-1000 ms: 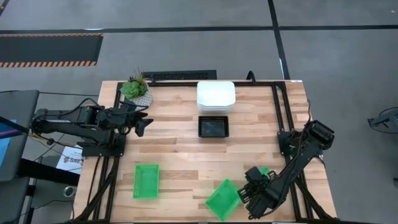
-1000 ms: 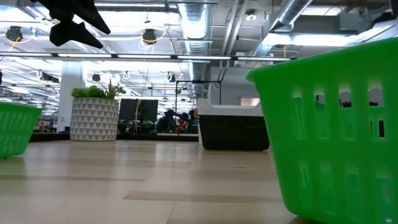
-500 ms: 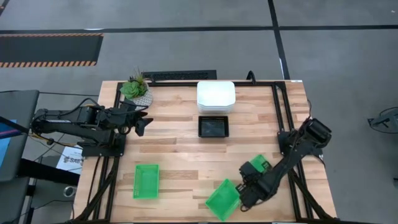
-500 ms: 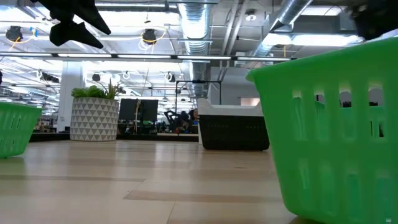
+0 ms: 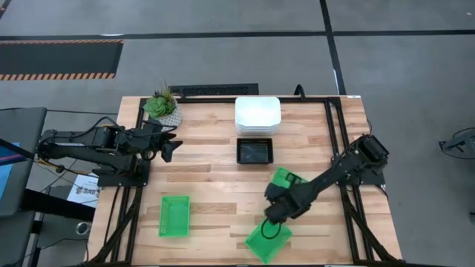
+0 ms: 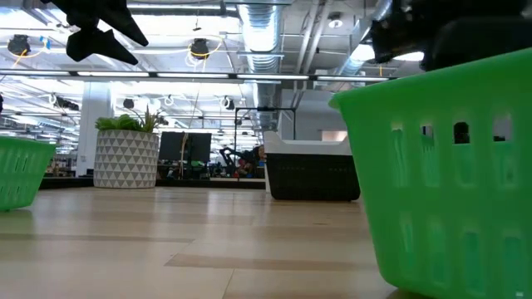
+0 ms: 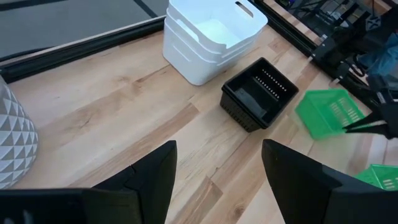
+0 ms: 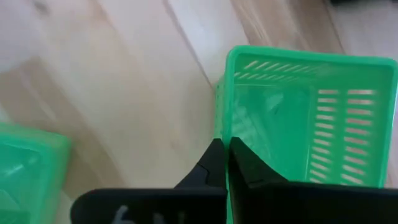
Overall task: Stack baskets by color
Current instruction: Move the right green bin to the center of the table, then stack the bottom green bin on the top green bin
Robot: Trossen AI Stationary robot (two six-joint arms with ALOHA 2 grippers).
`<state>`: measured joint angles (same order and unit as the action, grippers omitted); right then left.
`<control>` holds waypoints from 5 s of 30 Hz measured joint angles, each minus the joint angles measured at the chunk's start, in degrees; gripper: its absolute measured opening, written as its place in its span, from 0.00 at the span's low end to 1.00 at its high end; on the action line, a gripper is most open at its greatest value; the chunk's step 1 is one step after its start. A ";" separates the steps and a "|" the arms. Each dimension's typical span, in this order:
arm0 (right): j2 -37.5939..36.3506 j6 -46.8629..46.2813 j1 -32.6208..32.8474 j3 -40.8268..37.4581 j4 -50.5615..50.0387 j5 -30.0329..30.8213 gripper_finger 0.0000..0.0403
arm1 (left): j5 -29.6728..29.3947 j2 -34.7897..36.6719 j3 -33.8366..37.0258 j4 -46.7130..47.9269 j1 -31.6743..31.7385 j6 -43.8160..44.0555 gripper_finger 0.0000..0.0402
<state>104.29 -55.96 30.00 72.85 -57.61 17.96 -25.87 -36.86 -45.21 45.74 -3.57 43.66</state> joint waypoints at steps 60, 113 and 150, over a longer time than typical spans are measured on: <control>-5.28 17.15 4.87 10.44 4.06 -3.19 0.34 | -0.02 0.02 0.00 0.09 0.00 0.33 0.56; 4.13 28.24 4.38 15.49 13.09 -22.84 0.41 | 0.22 0.11 0.02 3.36 0.02 2.64 0.56; 8.22 18.98 10.29 13.78 12.16 -16.03 0.52 | 1.11 0.11 0.02 3.32 0.02 2.91 0.56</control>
<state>112.51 -36.97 40.29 86.63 -45.45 1.93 -24.75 -36.75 -45.19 49.06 -3.55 46.57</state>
